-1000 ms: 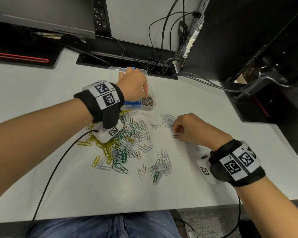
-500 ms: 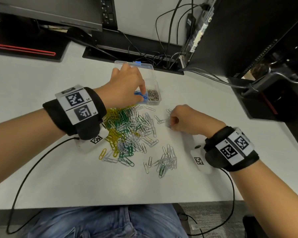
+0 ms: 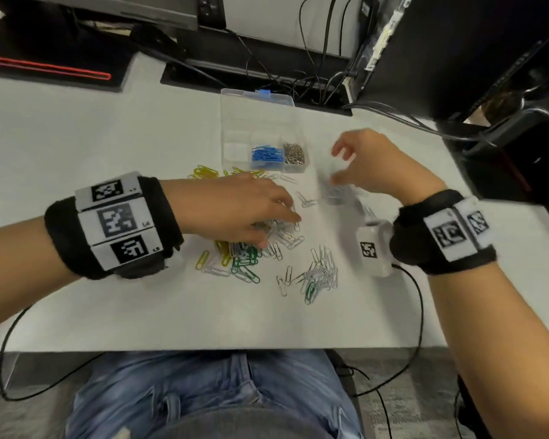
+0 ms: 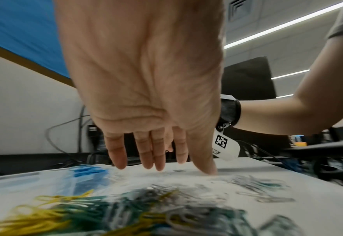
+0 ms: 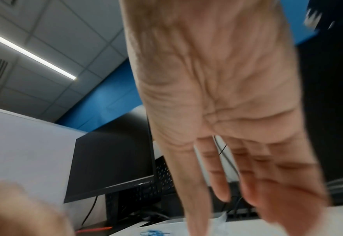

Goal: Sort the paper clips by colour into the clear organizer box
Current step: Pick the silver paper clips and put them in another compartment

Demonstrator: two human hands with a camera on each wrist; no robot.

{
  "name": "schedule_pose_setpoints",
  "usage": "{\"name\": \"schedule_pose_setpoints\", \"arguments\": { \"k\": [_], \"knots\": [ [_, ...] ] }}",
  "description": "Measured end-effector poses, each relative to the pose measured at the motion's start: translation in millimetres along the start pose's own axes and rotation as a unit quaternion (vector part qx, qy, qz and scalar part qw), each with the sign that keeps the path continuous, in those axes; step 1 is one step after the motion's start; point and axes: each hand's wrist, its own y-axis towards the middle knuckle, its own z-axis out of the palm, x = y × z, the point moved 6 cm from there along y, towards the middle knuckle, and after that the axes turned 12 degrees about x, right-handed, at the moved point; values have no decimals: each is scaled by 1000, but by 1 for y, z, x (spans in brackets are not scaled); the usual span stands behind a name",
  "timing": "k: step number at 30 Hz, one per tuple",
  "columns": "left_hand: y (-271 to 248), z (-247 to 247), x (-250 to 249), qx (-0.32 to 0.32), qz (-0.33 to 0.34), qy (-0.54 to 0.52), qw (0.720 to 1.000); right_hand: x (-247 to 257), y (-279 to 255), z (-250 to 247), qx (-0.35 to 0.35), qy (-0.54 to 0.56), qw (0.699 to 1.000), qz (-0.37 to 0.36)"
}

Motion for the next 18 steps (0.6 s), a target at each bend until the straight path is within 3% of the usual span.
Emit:
{"name": "schedule_pose_setpoints", "arguments": {
  "k": [5,8,13,18],
  "knots": [
    [8,22,-41,68,75,128,987,-78,-59,28,100,-13,971,218],
    [14,36,-64,109,119,157,974,-100,-72,40,127,-12,952,277],
    [18,38,-63,139,88,173,971,-70,-51,48,129,2,966,224],
    [15,17,-22,124,-9,140,982,-23,-28,49,125,35,988,81]
  ]
}}
